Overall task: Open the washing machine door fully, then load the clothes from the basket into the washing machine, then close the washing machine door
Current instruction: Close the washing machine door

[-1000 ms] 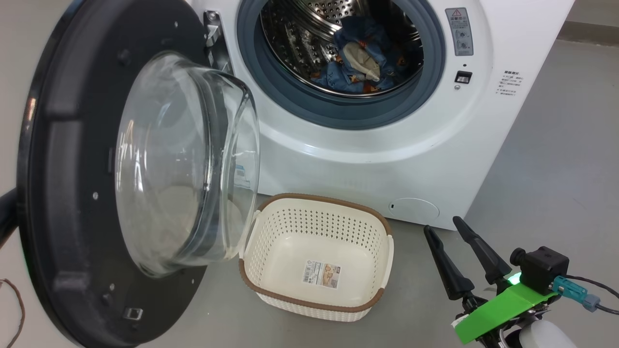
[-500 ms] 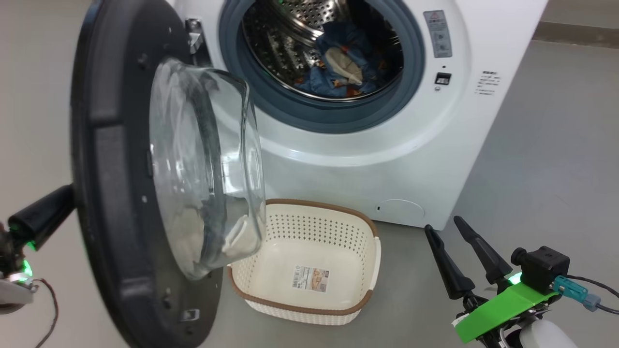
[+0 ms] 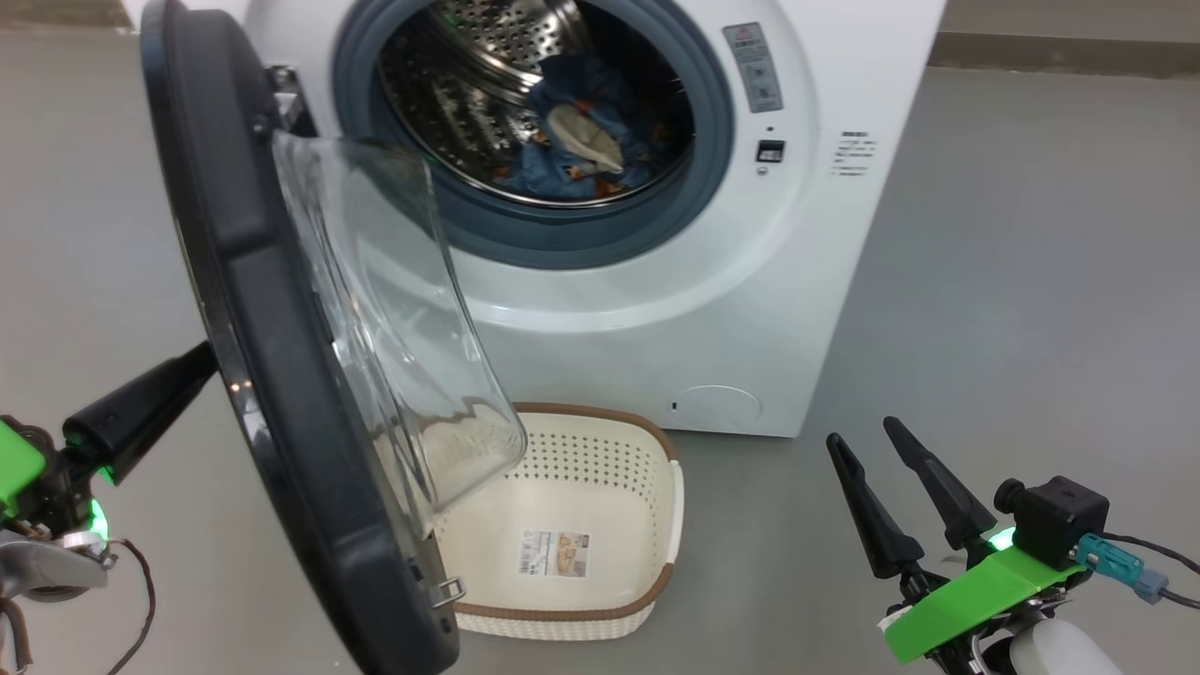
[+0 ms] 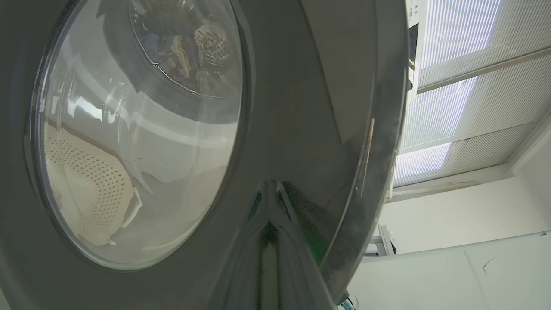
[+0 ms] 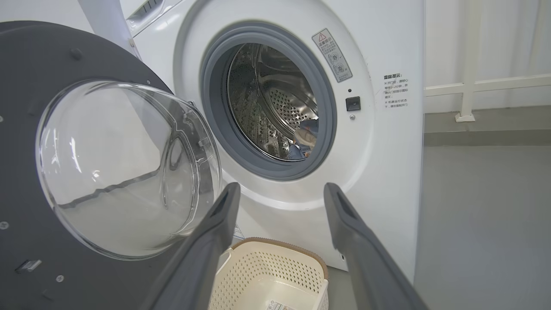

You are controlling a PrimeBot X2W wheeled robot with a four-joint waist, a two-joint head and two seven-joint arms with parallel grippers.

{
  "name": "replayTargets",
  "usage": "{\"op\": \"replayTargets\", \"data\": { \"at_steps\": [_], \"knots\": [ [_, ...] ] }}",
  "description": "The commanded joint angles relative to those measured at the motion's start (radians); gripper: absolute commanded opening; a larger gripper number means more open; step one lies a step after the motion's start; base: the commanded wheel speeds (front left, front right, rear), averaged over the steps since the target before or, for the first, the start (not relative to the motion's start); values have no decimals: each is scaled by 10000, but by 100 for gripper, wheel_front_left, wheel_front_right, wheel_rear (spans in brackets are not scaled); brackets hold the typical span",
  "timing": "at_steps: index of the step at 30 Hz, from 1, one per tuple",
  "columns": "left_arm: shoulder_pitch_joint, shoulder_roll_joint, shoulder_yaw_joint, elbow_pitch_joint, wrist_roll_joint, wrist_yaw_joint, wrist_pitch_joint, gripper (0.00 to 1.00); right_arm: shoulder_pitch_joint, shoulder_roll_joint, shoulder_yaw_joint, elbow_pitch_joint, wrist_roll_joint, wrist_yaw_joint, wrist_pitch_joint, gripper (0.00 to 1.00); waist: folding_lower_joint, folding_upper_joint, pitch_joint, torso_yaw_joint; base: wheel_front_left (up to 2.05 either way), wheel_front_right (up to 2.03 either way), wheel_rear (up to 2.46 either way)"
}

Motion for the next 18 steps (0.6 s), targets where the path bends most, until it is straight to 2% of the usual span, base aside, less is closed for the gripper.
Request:
{"op": "replayTargets", "data": {
  "at_steps": [1, 18],
  "knots": [
    [-392, 268, 264, -395, -66, -88, 18, 0, -163, -57, 180, -225, -22, 16, -46, 100, 0, 0, -4, -257, 0, 0, 0],
    [-988, -316, -89, -309, 496, -206, -728, 0, -312, -48, 84, -309, -41, 16, -46, 100, 0, 0, 403, -1488, 0, 0, 0]
  ]
}}
